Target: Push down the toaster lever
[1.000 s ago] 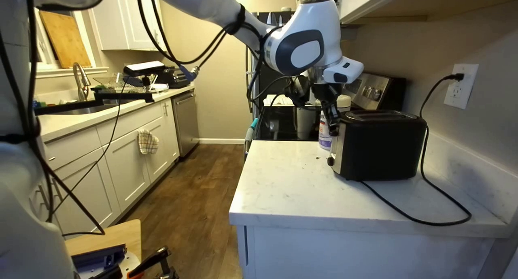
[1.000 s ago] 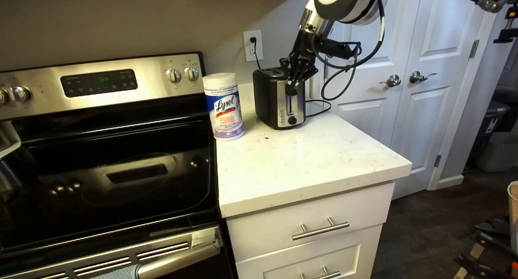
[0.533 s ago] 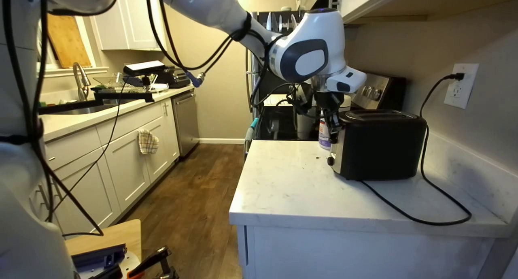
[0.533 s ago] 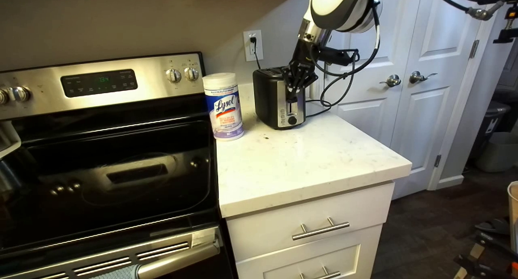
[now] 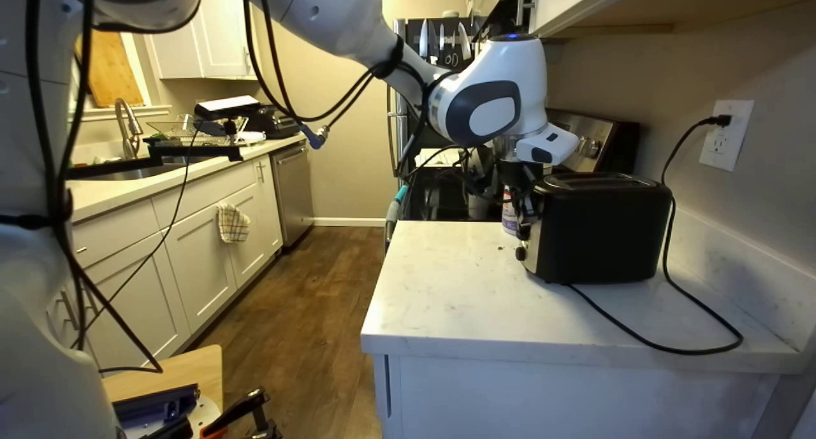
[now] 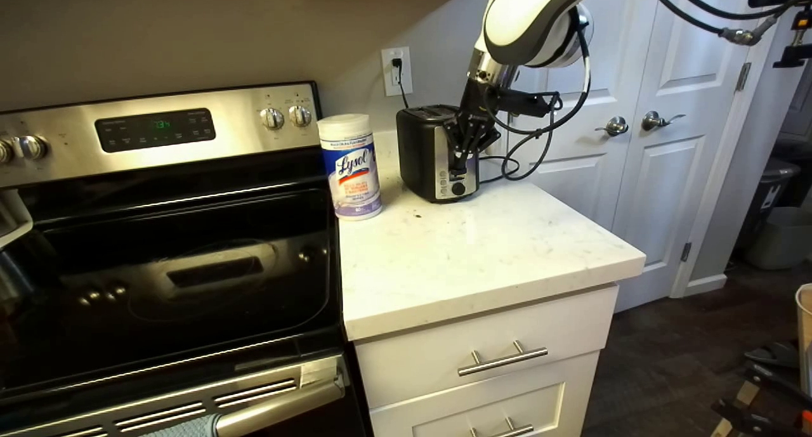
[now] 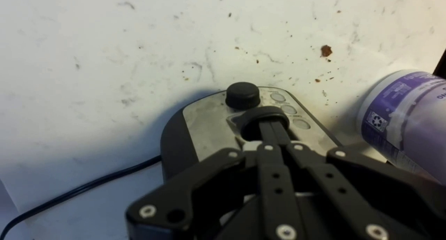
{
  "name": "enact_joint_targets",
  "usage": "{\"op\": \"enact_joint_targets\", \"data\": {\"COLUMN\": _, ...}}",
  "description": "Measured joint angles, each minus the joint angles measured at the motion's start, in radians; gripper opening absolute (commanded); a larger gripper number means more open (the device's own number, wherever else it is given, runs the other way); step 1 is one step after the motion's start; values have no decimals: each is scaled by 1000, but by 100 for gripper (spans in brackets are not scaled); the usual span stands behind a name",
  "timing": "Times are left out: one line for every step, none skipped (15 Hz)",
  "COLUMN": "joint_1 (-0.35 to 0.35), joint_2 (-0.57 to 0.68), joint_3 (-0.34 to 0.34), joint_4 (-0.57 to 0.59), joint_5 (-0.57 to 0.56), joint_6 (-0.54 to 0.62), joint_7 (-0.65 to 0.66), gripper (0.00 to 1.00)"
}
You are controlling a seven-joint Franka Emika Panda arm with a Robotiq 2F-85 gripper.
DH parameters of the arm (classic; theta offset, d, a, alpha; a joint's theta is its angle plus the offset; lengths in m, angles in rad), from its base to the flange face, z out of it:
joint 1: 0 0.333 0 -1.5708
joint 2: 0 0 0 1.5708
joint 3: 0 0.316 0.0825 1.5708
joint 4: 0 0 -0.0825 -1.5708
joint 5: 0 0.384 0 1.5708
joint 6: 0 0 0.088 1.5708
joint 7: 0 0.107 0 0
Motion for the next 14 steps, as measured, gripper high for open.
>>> {"op": "enact_joint_targets", "data": {"joint_1": 0, "joint_2": 4, "joint_3": 0, "joint_4": -1, "joint_5": 0, "joint_6": 0, "joint_7": 1, "gripper": 0}}
{"op": "enact_joint_targets", "data": {"joint_1": 0, "joint_2": 9, "joint_3": 0, "joint_4": -1, "joint_5": 3, "joint_6": 0, "joint_7": 3, "gripper": 0}}
{"op": "enact_joint_targets", "data": {"joint_1": 0, "joint_2": 13, "joint_3": 0, "joint_4": -3, "joint_5": 9, "joint_6": 1, "joint_7": 3, "gripper": 0}}
{"op": "enact_joint_targets", "data": {"joint_1": 0, "joint_2": 14, "joint_3": 0, "joint_4": -3, "joint_5": 16, "joint_6": 1, "joint_7": 3, "gripper": 0}}
{"op": "enact_joint_targets", "data": {"joint_1": 0, "joint_2": 14, "joint_3": -1, "joint_4": -3, "joint_5": 22, "joint_6": 1, "joint_7": 3, "gripper": 0}}
{"op": "enact_joint_targets", "data": {"joint_1": 0, "joint_2": 14, "joint_3": -2, "joint_4": -3, "joint_5": 27, "joint_6": 1, "joint_7": 3, "gripper": 0}}
{"op": "enact_joint_targets", "data": {"joint_1": -1, "joint_2": 14, "joint_3": -2, "joint_4": -3, "joint_5": 31, "joint_6": 1, "joint_7": 3, "gripper": 0}}
{"op": "enact_joint_targets", "data": {"joint_1": -1, "joint_2": 14, "joint_3": -3, "joint_4": -2, "joint_5": 33, "joint_6": 1, "joint_7": 3, "gripper": 0}}
{"op": "enact_joint_targets", "data": {"joint_1": -1, "joint_2": 13, "joint_3": -3, "joint_4": -2, "joint_5": 34, "joint_6": 1, "joint_7": 3, "gripper": 0}}
{"op": "enact_joint_targets", "data": {"joint_1": -1, "joint_2": 12, "joint_3": -4, "joint_4": -2, "joint_5": 34, "joint_6": 1, "joint_7": 3, "gripper": 0}}
{"op": "enact_joint_targets", "data": {"joint_1": -1, "joint_2": 10, "joint_3": -5, "joint_4": -2, "joint_5": 34, "joint_6": 2, "joint_7": 3, "gripper": 0}}
{"op": "enact_joint_targets", "data": {"joint_1": -1, "joint_2": 7, "joint_3": -5, "joint_4": -3, "joint_5": 34, "joint_6": 2, "joint_7": 3, "gripper": 0}}
{"op": "enact_joint_targets", "data": {"joint_1": 0, "joint_2": 0, "joint_3": -5, "joint_4": -8, "joint_5": 34, "joint_6": 0, "joint_7": 3, "gripper": 0}}
{"op": "enact_joint_targets", "data": {"joint_1": 1, "joint_2": -12, "joint_3": -4, "joint_4": -19, "joint_5": 34, "joint_6": -1, "joint_7": 3, "gripper": 0}}
